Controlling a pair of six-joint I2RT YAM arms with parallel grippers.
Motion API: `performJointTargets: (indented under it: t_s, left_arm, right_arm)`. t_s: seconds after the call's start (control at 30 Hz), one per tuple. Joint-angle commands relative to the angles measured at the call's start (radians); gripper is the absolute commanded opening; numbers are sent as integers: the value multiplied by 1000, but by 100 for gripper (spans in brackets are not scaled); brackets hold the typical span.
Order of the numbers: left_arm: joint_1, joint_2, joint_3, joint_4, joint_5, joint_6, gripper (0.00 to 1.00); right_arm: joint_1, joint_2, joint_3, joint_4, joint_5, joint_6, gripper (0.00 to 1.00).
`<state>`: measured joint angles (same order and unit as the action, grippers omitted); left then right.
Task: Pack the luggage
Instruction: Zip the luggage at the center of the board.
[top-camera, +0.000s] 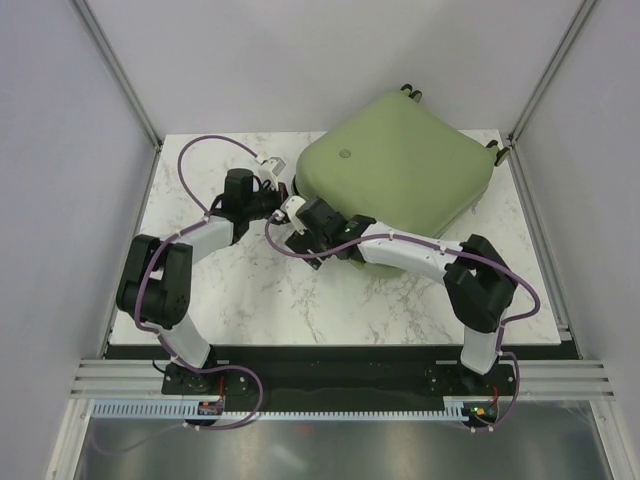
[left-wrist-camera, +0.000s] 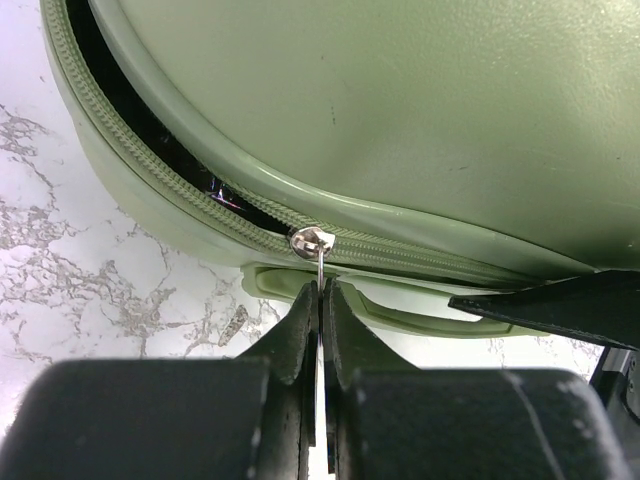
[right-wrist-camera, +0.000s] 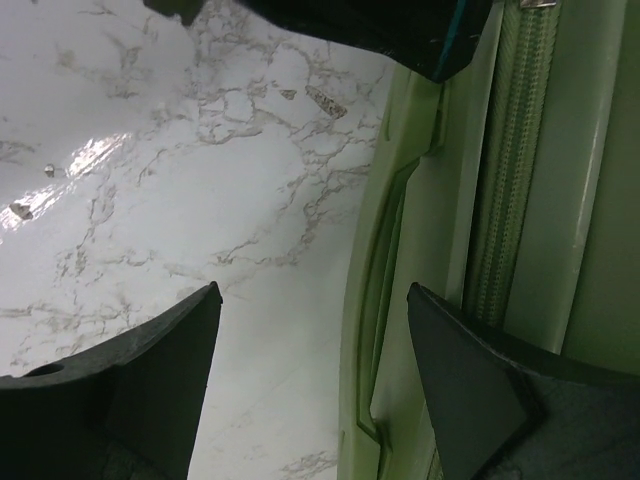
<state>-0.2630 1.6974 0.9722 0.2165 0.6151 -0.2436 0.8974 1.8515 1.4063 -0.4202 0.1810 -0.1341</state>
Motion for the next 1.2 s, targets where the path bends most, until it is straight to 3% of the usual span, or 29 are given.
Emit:
performJointTargets:
  t_s: [0.0, 0.17, 0.3, 0.5, 0.57, 0.8, 1.17]
  left_arm:
    - [8, 8, 33, 9, 49, -22, 2]
    - [10, 10, 34, 11, 60, -26, 2]
    - [10, 18, 33, 14, 57, -23, 2]
    - [10, 8, 19, 30, 48, -26, 2]
    - [11, 4, 8, 44, 38, -31, 2]
    - [11, -18, -35, 101, 12, -65, 2]
    - [13, -91, -70, 78, -152, -60, 2]
  right_arm:
    - [5, 9, -33, 113, 169, 28, 83]
    - [3, 61, -39, 119, 152, 45, 82]
    - [-9, 95, -58, 127, 150, 83, 76]
    - [-112, 69, -125, 129, 111, 186, 44]
    - [-132, 49, -147, 118, 118, 189, 29]
    - [-173, -44, -243, 78, 104, 194, 0]
    - [-180, -159, -305, -61, 152, 246, 0]
